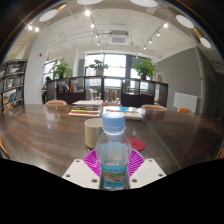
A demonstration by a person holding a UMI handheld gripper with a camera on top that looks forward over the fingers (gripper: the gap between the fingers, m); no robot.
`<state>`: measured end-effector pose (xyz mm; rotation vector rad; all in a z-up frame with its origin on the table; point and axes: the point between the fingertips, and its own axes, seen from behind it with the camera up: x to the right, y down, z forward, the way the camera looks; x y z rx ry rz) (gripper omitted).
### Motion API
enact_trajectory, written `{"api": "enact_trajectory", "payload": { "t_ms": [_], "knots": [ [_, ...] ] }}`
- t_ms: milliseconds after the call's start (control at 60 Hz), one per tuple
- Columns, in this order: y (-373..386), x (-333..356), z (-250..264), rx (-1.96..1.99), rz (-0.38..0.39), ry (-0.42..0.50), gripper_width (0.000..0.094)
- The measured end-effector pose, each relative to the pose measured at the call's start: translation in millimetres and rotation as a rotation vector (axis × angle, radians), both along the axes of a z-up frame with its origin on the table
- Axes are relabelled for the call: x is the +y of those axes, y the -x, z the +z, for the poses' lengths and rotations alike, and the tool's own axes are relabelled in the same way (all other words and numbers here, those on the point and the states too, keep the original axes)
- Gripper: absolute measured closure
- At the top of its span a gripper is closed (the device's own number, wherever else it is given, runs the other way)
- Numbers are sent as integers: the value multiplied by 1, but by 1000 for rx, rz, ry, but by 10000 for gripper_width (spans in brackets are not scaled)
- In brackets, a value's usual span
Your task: Pour water
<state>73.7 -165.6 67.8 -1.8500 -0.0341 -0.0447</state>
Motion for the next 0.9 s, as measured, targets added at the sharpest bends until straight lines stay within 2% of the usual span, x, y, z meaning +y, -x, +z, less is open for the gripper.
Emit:
{"api": "enact_trajectory", "payload": {
  "t_ms": [167,367,550,783,900],
  "knots": [
    [-27,18,17,-141,-14,52,649],
    [-70,74,46,-531,20,156,649],
    [-72,124,87,-1018,140,187,647],
    [-56,156,81,-1582,310,223,651],
    [-43,166,75,-1747,390,197,648]
  ]
}}
